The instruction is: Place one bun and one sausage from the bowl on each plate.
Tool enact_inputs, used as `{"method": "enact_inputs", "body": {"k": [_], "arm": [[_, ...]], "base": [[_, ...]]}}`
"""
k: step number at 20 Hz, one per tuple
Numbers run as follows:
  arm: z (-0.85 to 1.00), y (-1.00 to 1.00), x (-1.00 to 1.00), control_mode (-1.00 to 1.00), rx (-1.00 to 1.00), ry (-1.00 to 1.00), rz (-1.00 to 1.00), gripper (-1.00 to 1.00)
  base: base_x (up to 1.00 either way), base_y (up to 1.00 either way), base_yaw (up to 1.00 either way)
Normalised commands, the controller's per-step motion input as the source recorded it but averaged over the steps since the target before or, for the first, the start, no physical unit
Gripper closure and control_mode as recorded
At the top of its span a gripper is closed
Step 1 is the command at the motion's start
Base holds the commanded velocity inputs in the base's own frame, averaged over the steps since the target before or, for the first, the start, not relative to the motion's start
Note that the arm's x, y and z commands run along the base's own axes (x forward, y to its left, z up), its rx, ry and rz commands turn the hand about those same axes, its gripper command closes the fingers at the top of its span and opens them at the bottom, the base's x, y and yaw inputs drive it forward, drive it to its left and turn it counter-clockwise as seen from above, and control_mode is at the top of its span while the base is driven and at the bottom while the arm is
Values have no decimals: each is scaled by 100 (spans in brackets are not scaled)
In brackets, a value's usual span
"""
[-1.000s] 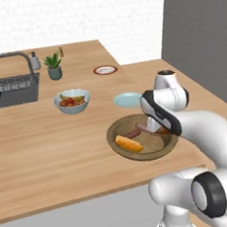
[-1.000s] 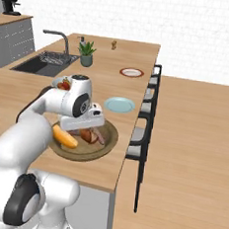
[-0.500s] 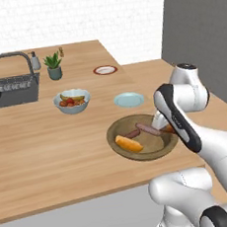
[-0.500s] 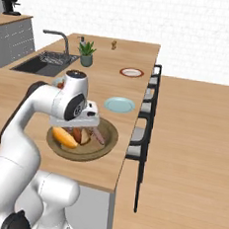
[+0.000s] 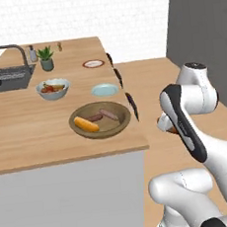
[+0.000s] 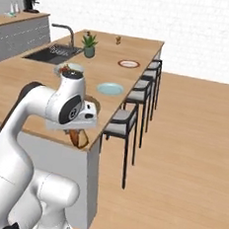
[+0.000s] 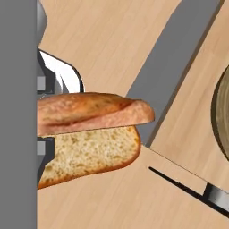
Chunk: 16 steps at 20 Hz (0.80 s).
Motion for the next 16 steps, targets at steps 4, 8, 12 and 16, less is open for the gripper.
{"method": "enact_inputs", "body": {"k": [4,8,12,16], "arm": [[0,0,0,100,0,0,0,100],[0,0,0,100,0,0,0,100],[0,0,0,100,0,0,0,100],[0,0,0,100,0,0,0,100]], "base": [[-1,-91,65],[0,-66,77],[0,-65,77],[0,-80,71]]}}
